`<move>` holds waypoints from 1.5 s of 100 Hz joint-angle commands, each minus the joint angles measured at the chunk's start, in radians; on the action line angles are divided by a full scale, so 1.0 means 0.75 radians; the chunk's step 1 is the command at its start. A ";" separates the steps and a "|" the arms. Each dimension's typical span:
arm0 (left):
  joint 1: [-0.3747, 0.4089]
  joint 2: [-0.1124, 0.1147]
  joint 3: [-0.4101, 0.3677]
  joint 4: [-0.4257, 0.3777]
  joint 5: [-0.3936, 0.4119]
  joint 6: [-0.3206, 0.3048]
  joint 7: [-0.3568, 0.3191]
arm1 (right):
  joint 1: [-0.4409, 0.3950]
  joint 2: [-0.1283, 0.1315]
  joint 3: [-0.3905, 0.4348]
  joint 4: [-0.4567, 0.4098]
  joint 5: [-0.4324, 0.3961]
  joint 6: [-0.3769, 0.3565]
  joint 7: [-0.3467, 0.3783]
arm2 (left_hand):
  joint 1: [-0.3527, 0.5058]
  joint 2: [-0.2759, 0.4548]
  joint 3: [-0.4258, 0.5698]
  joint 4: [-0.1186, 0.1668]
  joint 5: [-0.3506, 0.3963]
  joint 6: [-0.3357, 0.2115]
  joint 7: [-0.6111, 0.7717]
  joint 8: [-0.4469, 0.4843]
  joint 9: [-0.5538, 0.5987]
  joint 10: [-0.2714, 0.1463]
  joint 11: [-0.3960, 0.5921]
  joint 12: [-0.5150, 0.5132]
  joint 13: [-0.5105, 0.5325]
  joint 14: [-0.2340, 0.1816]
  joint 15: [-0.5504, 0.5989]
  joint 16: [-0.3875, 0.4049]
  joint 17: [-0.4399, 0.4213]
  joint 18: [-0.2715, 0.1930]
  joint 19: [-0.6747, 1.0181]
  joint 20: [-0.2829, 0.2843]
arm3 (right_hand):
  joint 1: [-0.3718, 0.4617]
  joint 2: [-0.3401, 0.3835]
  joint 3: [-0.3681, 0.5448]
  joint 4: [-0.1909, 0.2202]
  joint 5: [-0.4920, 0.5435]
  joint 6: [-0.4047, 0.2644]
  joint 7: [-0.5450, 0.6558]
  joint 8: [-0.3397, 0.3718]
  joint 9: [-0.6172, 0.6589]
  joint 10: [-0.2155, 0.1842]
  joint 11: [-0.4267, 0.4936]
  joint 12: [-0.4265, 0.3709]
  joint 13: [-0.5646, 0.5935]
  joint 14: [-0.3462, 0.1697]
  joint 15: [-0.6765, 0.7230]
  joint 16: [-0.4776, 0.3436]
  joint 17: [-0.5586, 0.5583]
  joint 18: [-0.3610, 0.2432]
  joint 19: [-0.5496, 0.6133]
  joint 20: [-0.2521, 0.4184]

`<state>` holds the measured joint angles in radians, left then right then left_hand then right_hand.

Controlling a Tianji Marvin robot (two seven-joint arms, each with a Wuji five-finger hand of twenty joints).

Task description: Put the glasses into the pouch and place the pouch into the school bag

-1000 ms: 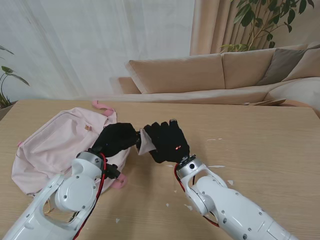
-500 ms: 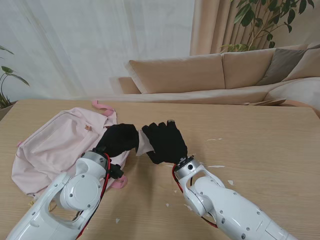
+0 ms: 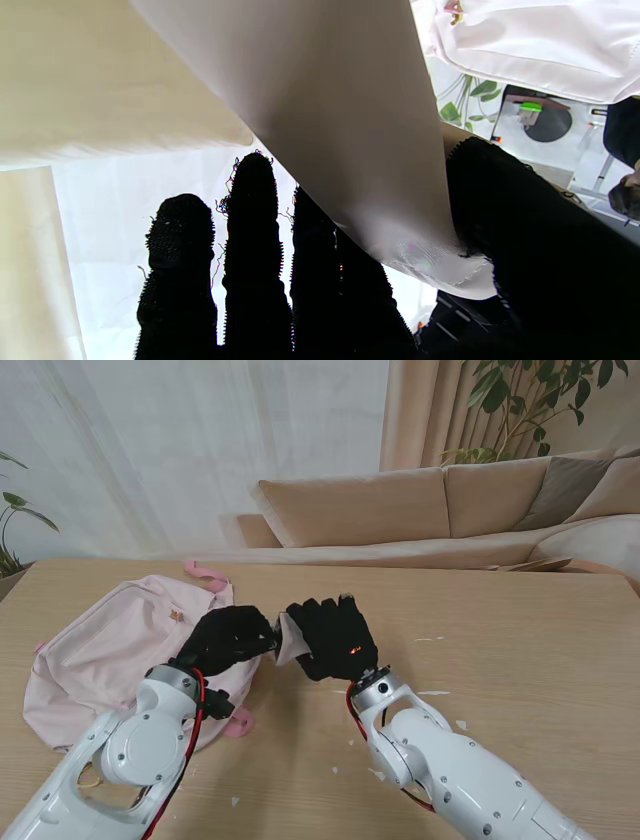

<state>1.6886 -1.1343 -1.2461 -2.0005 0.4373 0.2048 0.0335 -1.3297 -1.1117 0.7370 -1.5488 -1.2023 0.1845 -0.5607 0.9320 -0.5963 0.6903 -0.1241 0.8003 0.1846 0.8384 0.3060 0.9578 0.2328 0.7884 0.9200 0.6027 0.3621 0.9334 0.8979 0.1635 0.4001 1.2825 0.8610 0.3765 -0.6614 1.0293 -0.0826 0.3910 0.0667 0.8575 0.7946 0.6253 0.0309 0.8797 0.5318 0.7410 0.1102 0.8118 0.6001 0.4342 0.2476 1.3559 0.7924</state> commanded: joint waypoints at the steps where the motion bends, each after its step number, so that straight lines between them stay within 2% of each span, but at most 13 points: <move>1: 0.015 -0.003 -0.008 -0.012 -0.007 -0.009 -0.007 | -0.006 -0.001 0.001 -0.007 -0.005 0.007 0.020 | 0.004 -0.001 -0.027 -0.030 -0.029 -0.017 -0.002 0.022 -0.030 -0.035 -0.002 -0.005 -0.029 -0.022 0.000 0.004 -0.017 -0.043 0.001 0.024 | 0.016 0.049 0.058 0.057 0.021 -0.042 0.010 0.006 0.003 -0.009 -0.001 -0.002 0.006 0.007 -0.008 0.006 0.000 -0.001 0.007 0.018; 20: 0.012 -0.007 -0.010 -0.003 -0.002 0.000 0.013 | -0.005 0.000 -0.003 -0.007 -0.010 0.007 0.018 | 0.032 0.029 -0.046 -0.021 -0.027 -0.088 0.216 0.193 -0.001 -0.061 0.095 0.049 -0.010 -0.033 0.036 0.026 -0.003 -0.042 0.009 0.031 | 0.019 0.048 0.060 0.057 0.023 -0.041 0.011 0.007 0.004 -0.007 0.000 -0.002 0.009 0.008 -0.007 0.006 0.001 -0.002 0.007 0.018; 38: -0.006 -0.006 0.014 0.005 0.035 0.057 0.010 | 0.002 0.000 -0.020 -0.005 -0.017 0.005 0.010 | -0.099 -0.004 -0.091 -0.037 -0.277 -0.083 0.332 0.412 -0.214 -0.102 0.248 0.118 -0.134 -0.095 0.062 0.076 -0.070 -0.098 -0.005 0.045 | 0.018 0.047 0.060 0.057 0.023 -0.042 0.012 0.006 0.004 -0.008 0.000 -0.002 0.009 0.007 -0.008 0.005 0.002 -0.001 0.007 0.018; 48: -0.020 -0.005 0.030 0.011 0.049 0.085 0.003 | 0.005 0.000 -0.026 -0.006 -0.017 0.005 0.010 | -0.206 -0.006 -0.020 -0.059 -0.333 -0.073 0.341 0.547 -0.285 -0.116 0.301 0.071 -0.176 -0.113 0.061 0.103 -0.097 -0.114 -0.014 0.056 | 0.016 0.048 0.058 0.057 0.022 -0.041 0.012 0.007 0.003 -0.008 0.000 -0.001 0.008 0.008 -0.008 0.005 0.001 -0.001 0.007 0.017; 67: -0.046 -0.009 0.062 0.027 0.053 0.131 0.009 | 0.006 -0.003 -0.033 -0.006 -0.013 -0.003 -0.001 | -0.133 0.014 -0.050 -0.051 -0.377 -0.079 0.388 0.617 -0.293 -0.118 0.324 0.123 -0.188 -0.120 0.073 0.120 -0.106 -0.120 -0.014 0.066 | 0.017 0.050 0.059 0.058 0.023 -0.041 0.013 0.007 0.004 -0.008 0.001 -0.001 0.007 0.008 -0.008 0.005 0.002 -0.002 0.007 0.017; 84: -0.068 -0.011 0.086 0.039 0.065 0.158 0.018 | 0.006 -0.003 -0.041 -0.005 -0.012 -0.011 -0.014 | -0.037 0.057 -0.043 -0.031 -0.405 -0.088 0.402 0.616 -0.285 -0.121 0.317 0.149 -0.194 -0.128 0.076 0.123 -0.108 -0.125 -0.014 0.069 | 0.017 0.055 0.060 0.059 0.024 -0.045 0.014 0.008 0.007 -0.009 0.001 -0.001 0.010 0.006 -0.008 0.005 0.003 -0.002 0.008 0.017; 95: -0.062 -0.009 0.080 0.033 0.057 0.150 0.007 | -0.001 -0.003 -0.035 -0.008 -0.009 -0.013 -0.017 | -0.057 0.066 -0.082 -0.028 -0.441 -0.069 0.313 0.540 -0.350 -0.098 0.240 0.146 -0.247 -0.125 0.036 0.109 -0.132 -0.142 -0.026 0.064 | 0.018 0.056 0.060 0.059 0.027 -0.045 0.015 0.007 0.009 -0.011 0.001 -0.001 0.011 0.007 -0.009 0.005 0.004 -0.001 0.007 0.017; 100: -0.050 -0.006 0.067 0.024 0.052 0.135 -0.002 | -0.007 -0.004 -0.027 -0.009 -0.007 -0.013 -0.013 | -0.131 0.081 -0.026 -0.032 -0.443 -0.046 0.168 0.473 -0.415 -0.089 0.145 0.088 -0.290 -0.122 -0.044 0.067 -0.149 -0.153 -0.040 0.050 | 0.020 0.056 0.061 0.059 0.027 -0.045 0.014 0.007 0.009 -0.010 0.000 -0.001 0.010 0.007 -0.009 0.005 0.004 0.000 0.007 0.017; 102: -0.043 -0.005 0.061 0.018 0.049 0.127 -0.007 | -0.010 -0.004 -0.024 -0.011 -0.005 -0.012 -0.012 | -0.176 0.090 0.021 -0.029 -0.438 -0.034 0.088 0.431 -0.443 -0.087 0.083 0.002 -0.304 -0.117 -0.102 0.027 -0.156 -0.151 -0.064 0.034 | 0.019 0.057 0.060 0.059 0.027 -0.045 0.014 0.007 0.009 -0.010 0.000 -0.001 0.010 0.007 -0.010 0.004 0.004 0.000 0.007 0.017; 107: -0.024 -0.001 0.043 0.002 0.046 0.107 -0.020 | -0.017 -0.005 -0.015 -0.014 0.001 -0.010 -0.008 | -0.259 0.121 0.090 0.025 -0.437 -0.018 -0.056 0.353 -0.488 -0.083 -0.061 -0.179 -0.329 -0.114 -0.233 -0.057 -0.172 -0.143 -0.138 -0.004 | 0.022 0.056 0.061 0.059 0.027 -0.044 0.014 0.007 0.008 -0.011 -0.001 -0.002 0.010 0.009 -0.011 0.004 0.004 0.000 0.007 0.017; 122: 0.034 0.011 -0.019 -0.042 0.051 0.040 -0.055 | -0.036 -0.008 0.012 -0.021 0.018 -0.005 0.001 | -0.306 0.132 0.071 0.031 -0.486 -0.020 -0.248 0.208 -0.581 -0.077 -0.343 -0.483 -0.394 -0.120 -0.522 -0.243 -0.224 -0.136 -0.390 -0.088 | 0.024 0.059 0.062 0.060 0.027 -0.045 0.014 0.006 0.008 -0.010 -0.003 -0.003 0.010 0.010 -0.014 0.002 0.003 0.001 0.006 0.016; 133: 0.084 0.023 -0.074 -0.079 0.065 -0.012 -0.092 | -0.058 -0.011 0.038 -0.034 0.035 -0.004 0.004 | -0.320 0.143 0.047 0.030 -0.494 -0.027 -0.304 0.160 -0.611 -0.076 -0.417 -0.557 -0.418 -0.122 -0.615 -0.290 -0.248 -0.136 -0.522 -0.120 | 0.024 0.059 0.062 0.060 0.030 -0.045 0.015 0.006 0.009 -0.010 -0.003 -0.003 0.010 0.008 -0.015 0.001 0.003 0.001 0.006 0.016; 150: 0.152 0.042 -0.153 -0.114 0.168 -0.076 -0.148 | -0.101 -0.019 0.084 -0.064 0.076 -0.006 0.008 | -0.318 0.165 0.024 0.034 -0.503 -0.045 -0.329 0.141 -0.633 -0.087 -0.436 -0.574 -0.448 -0.137 -0.665 -0.299 -0.259 -0.144 -0.576 -0.112 | 0.025 0.059 0.064 0.060 0.029 -0.046 0.015 0.006 0.010 -0.010 -0.002 -0.003 0.008 0.011 -0.019 -0.001 -0.003 0.002 0.004 0.016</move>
<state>1.7808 -1.1104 -1.3488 -2.0712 0.5639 0.1507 -0.0593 -1.3880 -1.1198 0.7937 -1.5805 -1.1578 0.1791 -0.5675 0.7117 -0.4995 0.7163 -0.1274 0.4491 0.1708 0.6128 0.4234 0.5148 0.1795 0.4767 0.4959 0.2910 0.2835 0.4497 0.6910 -0.0158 0.3149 0.8633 0.7811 0.3780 -0.6517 1.0317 -0.0732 0.3910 0.0651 0.8574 0.7932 0.6253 0.0291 0.8797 0.5318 0.7410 0.1102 0.8118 0.6001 0.4350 0.2475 1.3560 0.7924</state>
